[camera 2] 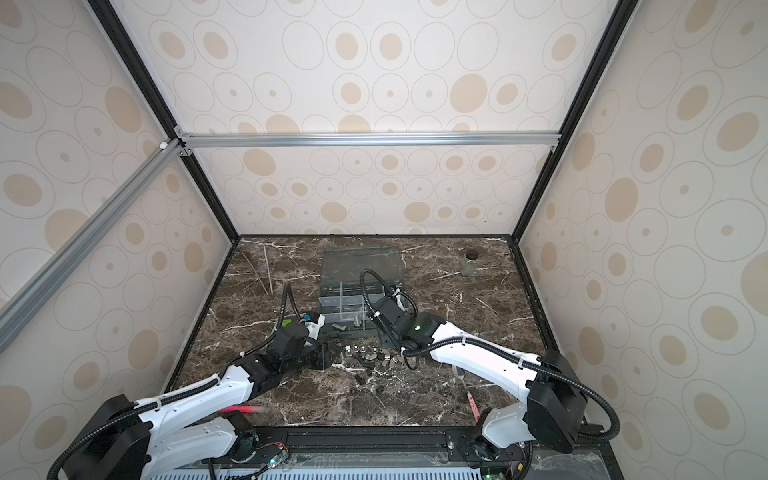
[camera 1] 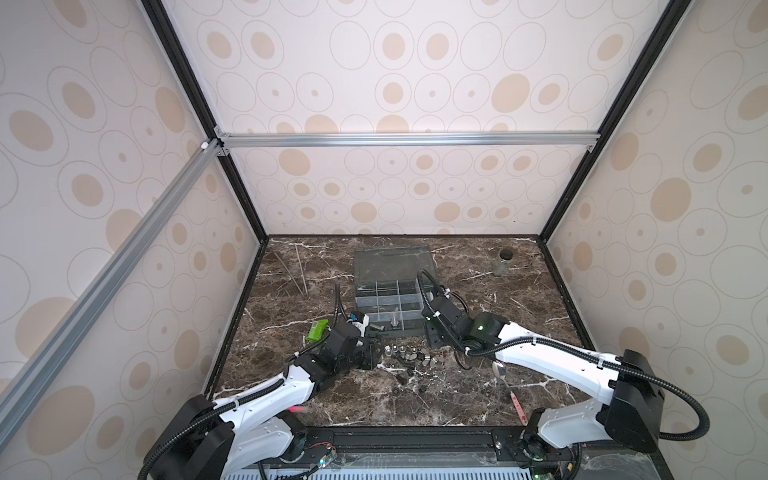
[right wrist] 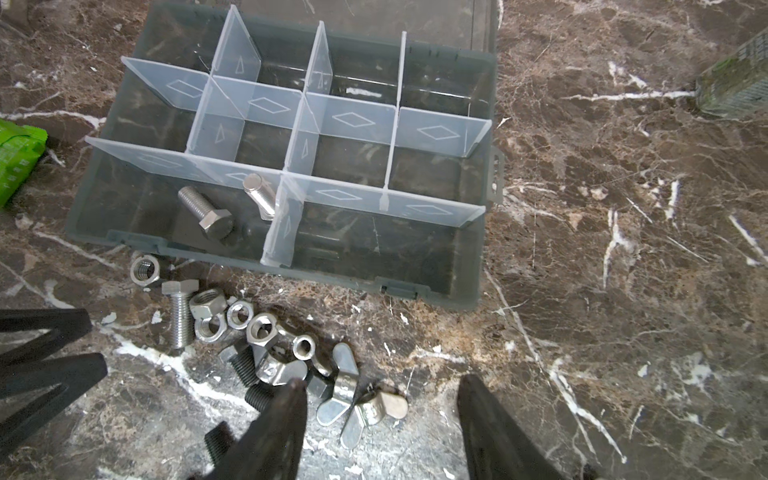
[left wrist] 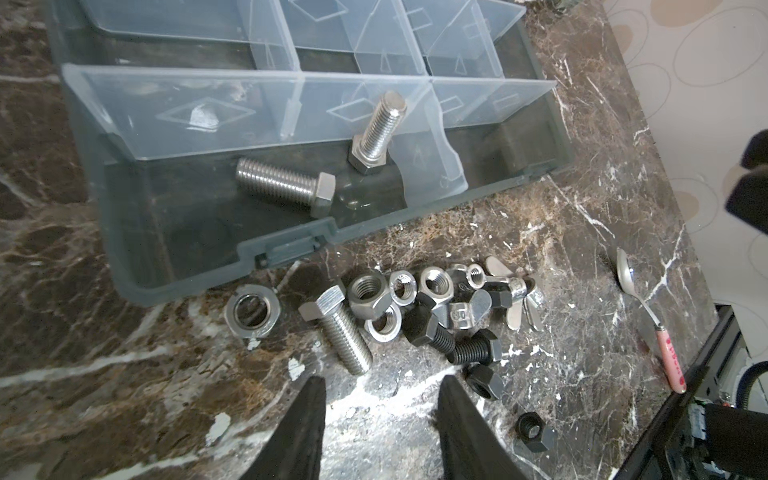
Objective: Sort the screws and nuts into containers
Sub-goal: 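Lower the left gripper onto a pile bolt while the right gripper draws back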
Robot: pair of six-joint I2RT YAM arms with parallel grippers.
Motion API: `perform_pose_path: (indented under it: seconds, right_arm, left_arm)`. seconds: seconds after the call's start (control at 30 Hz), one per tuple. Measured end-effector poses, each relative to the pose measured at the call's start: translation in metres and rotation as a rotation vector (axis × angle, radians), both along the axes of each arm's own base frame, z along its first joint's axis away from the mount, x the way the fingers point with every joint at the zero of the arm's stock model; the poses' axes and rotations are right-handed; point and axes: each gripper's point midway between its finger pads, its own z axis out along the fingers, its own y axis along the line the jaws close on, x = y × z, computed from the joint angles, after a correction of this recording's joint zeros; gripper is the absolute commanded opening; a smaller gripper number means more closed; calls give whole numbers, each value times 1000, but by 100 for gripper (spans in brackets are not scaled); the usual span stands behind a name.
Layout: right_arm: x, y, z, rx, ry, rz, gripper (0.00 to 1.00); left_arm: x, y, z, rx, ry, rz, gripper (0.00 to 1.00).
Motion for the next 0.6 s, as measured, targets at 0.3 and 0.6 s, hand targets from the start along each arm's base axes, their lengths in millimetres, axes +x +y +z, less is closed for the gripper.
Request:
perform_pose_path:
  seconds: [0.3, 0.6]
  right_arm:
    - [-7, -15, 1, -3, -7, -37, 62]
    - [-9, -22, 2, -5, -11, -57, 62]
  left_arm:
    - [2, -4, -11, 44, 24, -2, 45]
    - [1, -11, -21, 87, 44, -16, 45]
